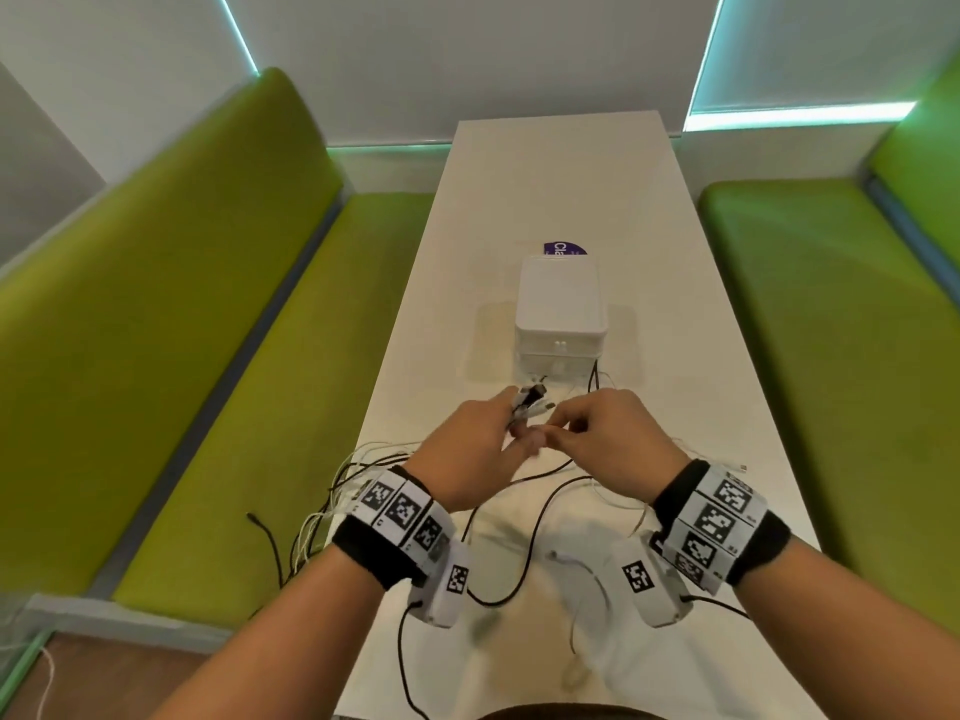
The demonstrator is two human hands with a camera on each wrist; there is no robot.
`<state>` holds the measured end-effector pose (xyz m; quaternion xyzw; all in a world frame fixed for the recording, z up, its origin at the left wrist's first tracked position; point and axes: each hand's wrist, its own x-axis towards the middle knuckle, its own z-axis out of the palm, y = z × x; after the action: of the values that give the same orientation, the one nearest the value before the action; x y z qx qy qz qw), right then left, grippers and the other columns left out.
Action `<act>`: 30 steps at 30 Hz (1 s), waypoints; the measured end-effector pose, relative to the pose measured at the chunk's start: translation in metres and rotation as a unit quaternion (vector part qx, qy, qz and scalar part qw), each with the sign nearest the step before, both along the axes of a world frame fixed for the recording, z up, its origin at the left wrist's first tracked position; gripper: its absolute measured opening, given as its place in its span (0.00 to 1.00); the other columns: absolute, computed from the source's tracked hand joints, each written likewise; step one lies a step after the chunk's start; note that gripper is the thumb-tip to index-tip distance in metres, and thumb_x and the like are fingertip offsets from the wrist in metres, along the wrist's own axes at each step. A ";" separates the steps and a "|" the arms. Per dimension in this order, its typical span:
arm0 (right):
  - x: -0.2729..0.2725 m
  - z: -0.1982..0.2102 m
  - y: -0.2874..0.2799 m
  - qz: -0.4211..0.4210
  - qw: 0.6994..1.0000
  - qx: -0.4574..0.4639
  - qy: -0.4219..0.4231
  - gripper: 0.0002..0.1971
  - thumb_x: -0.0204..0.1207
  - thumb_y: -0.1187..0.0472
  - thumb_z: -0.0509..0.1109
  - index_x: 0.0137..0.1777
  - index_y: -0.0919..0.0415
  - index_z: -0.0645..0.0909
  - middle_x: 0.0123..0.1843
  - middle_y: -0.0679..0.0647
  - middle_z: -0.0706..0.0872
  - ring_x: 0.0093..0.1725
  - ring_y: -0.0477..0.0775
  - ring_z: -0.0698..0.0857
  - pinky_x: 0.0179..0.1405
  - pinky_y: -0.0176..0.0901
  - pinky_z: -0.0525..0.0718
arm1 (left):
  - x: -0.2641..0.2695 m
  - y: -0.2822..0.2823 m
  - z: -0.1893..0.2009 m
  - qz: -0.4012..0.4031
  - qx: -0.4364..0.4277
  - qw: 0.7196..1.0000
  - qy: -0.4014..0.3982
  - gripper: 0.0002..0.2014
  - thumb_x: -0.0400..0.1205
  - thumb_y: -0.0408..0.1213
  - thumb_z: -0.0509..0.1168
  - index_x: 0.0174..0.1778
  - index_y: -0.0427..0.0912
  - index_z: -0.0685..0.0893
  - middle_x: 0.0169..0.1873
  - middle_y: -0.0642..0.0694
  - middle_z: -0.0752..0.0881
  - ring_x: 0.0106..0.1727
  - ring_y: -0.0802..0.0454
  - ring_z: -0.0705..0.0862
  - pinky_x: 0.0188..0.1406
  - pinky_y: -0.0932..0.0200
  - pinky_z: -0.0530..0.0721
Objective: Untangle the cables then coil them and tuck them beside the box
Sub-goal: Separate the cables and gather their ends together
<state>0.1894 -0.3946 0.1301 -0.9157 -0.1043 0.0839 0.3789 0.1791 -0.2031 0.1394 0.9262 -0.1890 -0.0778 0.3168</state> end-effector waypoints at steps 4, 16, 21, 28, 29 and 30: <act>0.003 0.008 -0.010 -0.042 0.999 0.025 0.009 0.34 0.66 0.29 0.77 0.22 0.56 0.66 0.20 0.46 0.66 0.22 0.45 0.65 0.26 0.38 0.66 | 0.005 0.013 0.004 0.075 -0.124 0.988 0.050 0.15 0.81 0.50 0.72 0.36 0.54 0.73 0.27 0.56 0.77 0.30 0.57 0.75 0.36 0.50 0.78; 0.005 0.001 -0.040 -0.004 0.999 0.044 0.014 0.10 0.85 0.52 0.69 0.44 0.48 0.89 0.27 0.44 0.80 0.26 0.42 0.72 0.33 0.40 0.73 | 0.023 0.057 0.003 0.148 0.043 0.986 -0.059 0.16 0.79 0.47 0.75 0.60 0.49 0.84 0.37 0.61 0.80 0.33 0.65 0.79 0.36 0.63 0.78; -0.002 -0.004 -0.011 -0.015 0.994 0.102 -0.018 0.13 0.74 0.41 0.77 0.38 0.49 0.87 0.21 0.43 0.69 0.26 0.44 0.67 0.28 0.38 0.65 | 0.002 -0.005 -0.001 0.044 -0.077 0.995 0.051 0.15 0.81 0.60 0.66 0.45 0.52 0.76 0.31 0.60 0.84 0.30 0.62 0.78 0.34 0.64 0.75; 0.004 -0.012 -0.065 -0.034 0.995 0.074 0.055 0.25 0.75 0.40 0.77 0.31 0.62 0.79 0.25 0.55 0.73 0.27 0.46 0.71 0.32 0.42 0.73 | 0.019 0.069 0.009 0.241 -0.103 0.963 0.061 0.24 0.74 0.48 0.80 0.33 0.46 0.68 0.25 0.52 0.71 0.26 0.55 0.68 0.27 0.57 0.68; 0.003 -0.014 -0.072 -0.037 0.994 0.078 0.060 0.20 0.76 0.42 0.76 0.33 0.57 0.85 0.27 0.57 0.80 0.28 0.45 0.74 0.33 0.40 0.76 | 0.019 0.083 0.013 0.261 -0.083 0.960 0.050 0.24 0.73 0.48 0.81 0.33 0.45 0.68 0.25 0.51 0.72 0.26 0.54 0.69 0.27 0.57 0.68; 0.004 -0.017 -0.078 -0.041 0.994 0.079 0.063 0.15 0.77 0.44 0.75 0.36 0.53 0.89 0.29 0.55 0.85 0.28 0.44 0.78 0.33 0.38 0.79 | 0.018 0.096 0.016 0.279 -0.052 0.958 0.034 0.24 0.72 0.48 0.81 0.34 0.44 0.70 0.25 0.50 0.74 0.27 0.52 0.72 0.27 0.55 0.70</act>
<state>0.1933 -0.4724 0.1132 -0.8790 -0.0489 0.1177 0.4594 0.1971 -0.1069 0.1558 0.9213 0.0840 -0.0080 0.3797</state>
